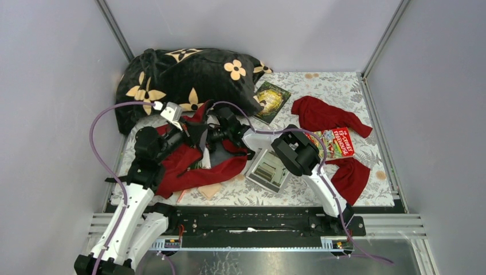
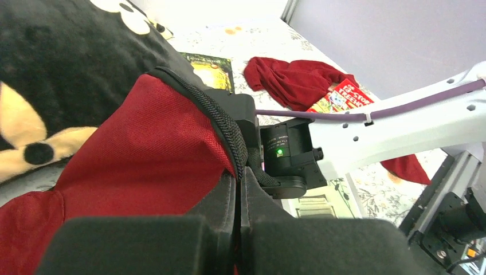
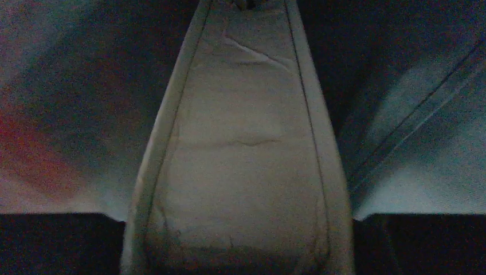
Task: Pack the student bag
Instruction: Place the book in the student bag.
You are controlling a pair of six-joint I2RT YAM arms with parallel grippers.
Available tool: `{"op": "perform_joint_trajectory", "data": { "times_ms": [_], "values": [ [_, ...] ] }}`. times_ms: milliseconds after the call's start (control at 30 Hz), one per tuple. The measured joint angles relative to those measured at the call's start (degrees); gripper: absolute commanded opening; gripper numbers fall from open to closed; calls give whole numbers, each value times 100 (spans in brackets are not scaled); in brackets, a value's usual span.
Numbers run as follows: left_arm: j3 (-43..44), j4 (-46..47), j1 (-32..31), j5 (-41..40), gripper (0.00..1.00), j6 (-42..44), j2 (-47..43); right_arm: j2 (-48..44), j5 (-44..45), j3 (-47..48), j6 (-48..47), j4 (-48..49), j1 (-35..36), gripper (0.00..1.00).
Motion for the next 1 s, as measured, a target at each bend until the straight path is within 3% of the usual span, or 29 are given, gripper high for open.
{"op": "perform_joint_trajectory", "data": {
  "times_ms": [133, 233, 267, 567, 1000],
  "values": [
    [0, -28, 22, -162, 0, 94, -39, 118, 422, 308, -844, -866, 4, 64],
    [-2, -37, 22, -269, 0, 109, -11, 111, 785, 262, -1322, -1360, 20, 94],
    [-2, -37, 20, -319, 0, 109, -11, 98, 887, 188, -1436, -1480, 24, 98],
    [-28, -33, 20, -946, 0, 179, -131, -955, 1681, -289, -2306, -2422, 96, 100],
    [-240, -13, 22, -1351, 0, 164, -175, -2194, 3239, -514, -3805, -4754, 0, 100]
  ]
}}
